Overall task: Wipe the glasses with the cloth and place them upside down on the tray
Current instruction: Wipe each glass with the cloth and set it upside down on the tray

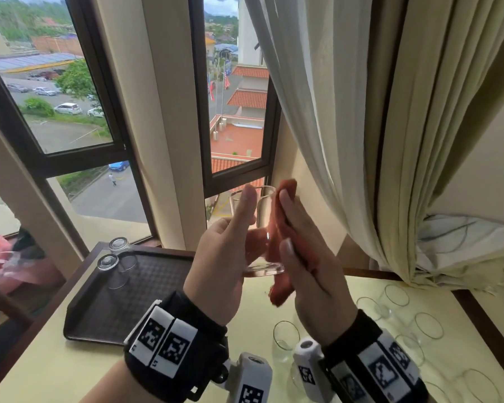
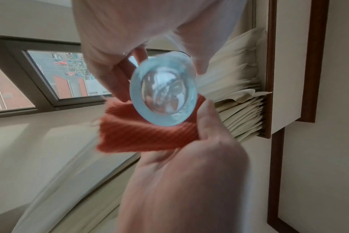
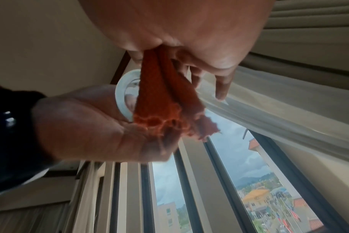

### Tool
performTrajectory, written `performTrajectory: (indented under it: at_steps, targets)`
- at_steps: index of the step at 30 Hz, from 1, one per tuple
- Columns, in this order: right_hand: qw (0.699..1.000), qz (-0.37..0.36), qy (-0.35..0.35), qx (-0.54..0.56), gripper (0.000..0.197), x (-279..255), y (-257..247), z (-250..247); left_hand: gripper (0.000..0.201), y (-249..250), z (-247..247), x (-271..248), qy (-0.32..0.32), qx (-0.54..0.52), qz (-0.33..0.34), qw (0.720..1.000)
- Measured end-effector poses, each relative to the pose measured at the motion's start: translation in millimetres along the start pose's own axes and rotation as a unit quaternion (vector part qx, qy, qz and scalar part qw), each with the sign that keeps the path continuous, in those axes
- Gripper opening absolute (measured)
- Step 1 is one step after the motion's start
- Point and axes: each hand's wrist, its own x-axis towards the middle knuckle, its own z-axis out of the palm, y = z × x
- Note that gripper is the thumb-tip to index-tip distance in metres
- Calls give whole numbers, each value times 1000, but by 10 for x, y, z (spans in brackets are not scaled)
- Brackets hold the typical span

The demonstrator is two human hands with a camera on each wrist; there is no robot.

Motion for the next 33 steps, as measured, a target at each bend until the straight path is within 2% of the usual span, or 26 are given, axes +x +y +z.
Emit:
performTrajectory:
  at_steps: [3, 5, 9, 12, 17, 19, 21, 23, 25, 29, 33]
  targets:
    - [997, -55, -3, -49, 56, 51, -118, 44, 84, -82, 18, 0, -11, -11, -8, 1000]
    - [990, -96, -27, -96, 55, -52, -125, 112, 81, -84, -11, 7, -13, -24, -21, 999]
    - [979, -117, -89, -139, 57, -390, 56, 162, 80, -5, -122, 42, -2, -3, -34, 999]
    - [987, -90, -71, -114, 58, -388, 148, 127, 82, -10, -158, 76, 12, 21, -27, 999]
    - [1000, 3, 10, 15, 57, 54, 78, 55, 96, -80, -42, 76, -6, 16, -11, 1000]
    - [999, -47, 8, -23, 57, 131, -16, 64, 90, -98, -8, 66, -9, 19, 0, 1000]
    - [991, -103, -26, -81, 58, 72, -103, 117, 73, -64, 6, 42, -23, 21, 0, 1000]
    - [986, -114, -63, -108, 57, -93, -104, 177, 71, -22, -27, 34, -39, 10, -11, 999]
    - [985, -106, -79, -110, 57, -272, -22, 208, 78, 20, -85, 43, -20, 20, -8, 1000]
    - [993, -78, -47, -80, 58, -342, 137, 167, 82, -20, -130, 90, 10, 32, -3, 999]
    - [1000, 19, 4, -4, 57, -66, 98, 96, 87, -72, -55, 97, -1, 1, -13, 1000]
